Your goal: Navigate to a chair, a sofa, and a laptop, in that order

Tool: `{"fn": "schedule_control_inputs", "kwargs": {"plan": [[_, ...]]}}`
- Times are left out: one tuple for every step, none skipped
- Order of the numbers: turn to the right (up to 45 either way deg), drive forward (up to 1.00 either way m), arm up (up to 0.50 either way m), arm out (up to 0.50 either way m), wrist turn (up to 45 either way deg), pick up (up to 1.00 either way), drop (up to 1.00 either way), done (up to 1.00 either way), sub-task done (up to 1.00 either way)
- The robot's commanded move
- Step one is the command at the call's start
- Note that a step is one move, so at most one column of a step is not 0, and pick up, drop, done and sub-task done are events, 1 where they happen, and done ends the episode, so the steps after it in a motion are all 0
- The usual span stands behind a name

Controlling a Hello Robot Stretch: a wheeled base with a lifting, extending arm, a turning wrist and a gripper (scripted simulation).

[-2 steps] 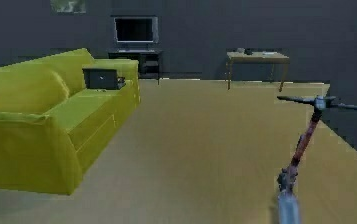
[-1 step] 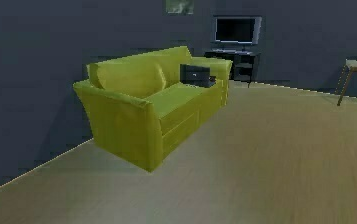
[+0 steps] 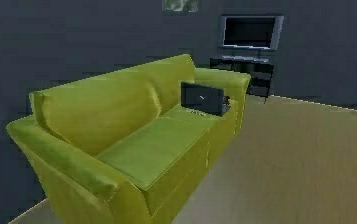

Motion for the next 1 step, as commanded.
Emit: {"fn": "schedule_control_inputs", "kwargs": {"plan": [[0.0,0.0,0.0,0.0,0.0,0.0,0.0,0.0,1.0]]}}
